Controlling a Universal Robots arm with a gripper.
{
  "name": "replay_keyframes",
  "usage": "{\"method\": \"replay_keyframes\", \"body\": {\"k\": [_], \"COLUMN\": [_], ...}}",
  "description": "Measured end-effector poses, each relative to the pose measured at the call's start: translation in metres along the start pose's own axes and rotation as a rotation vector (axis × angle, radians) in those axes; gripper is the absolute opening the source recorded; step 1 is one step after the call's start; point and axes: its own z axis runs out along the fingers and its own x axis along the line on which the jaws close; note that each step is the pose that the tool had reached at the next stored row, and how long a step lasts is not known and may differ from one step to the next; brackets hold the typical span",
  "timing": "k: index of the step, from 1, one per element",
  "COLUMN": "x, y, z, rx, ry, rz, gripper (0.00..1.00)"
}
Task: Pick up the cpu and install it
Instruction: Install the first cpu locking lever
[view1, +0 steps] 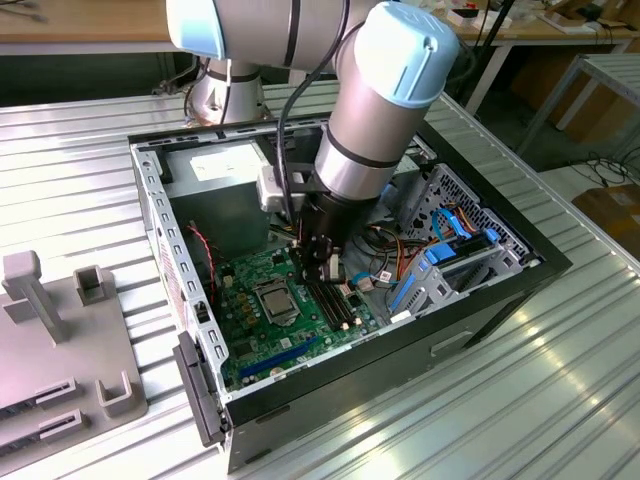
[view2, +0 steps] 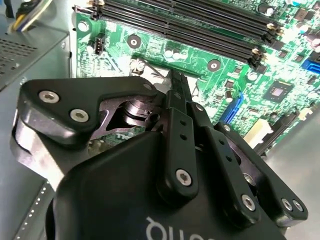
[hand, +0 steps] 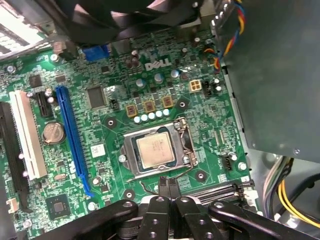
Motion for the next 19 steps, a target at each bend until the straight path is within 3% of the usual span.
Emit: {"method": "replay_keyframes", "body": {"k": [6,7,10,15,19], "x": [0.0062,0.0064,0.0074,0.009,0.0111], "y": [-0.0011,-0.0009,0.0004,0.0012,0.0012], "z": [0.001,0.0014,0.004,0.0055,0.0078], "rx": [0.0147,0.0169,0.0208,0.0287,0.0324], "ry": [-0.001,0.0005,0.0038,0.0062,0.006], "rz": [-0.03,-0.049,-0.103,-0.145,-0.154], "gripper": [0.11,0.11,0.11,0.11,0.11]}}
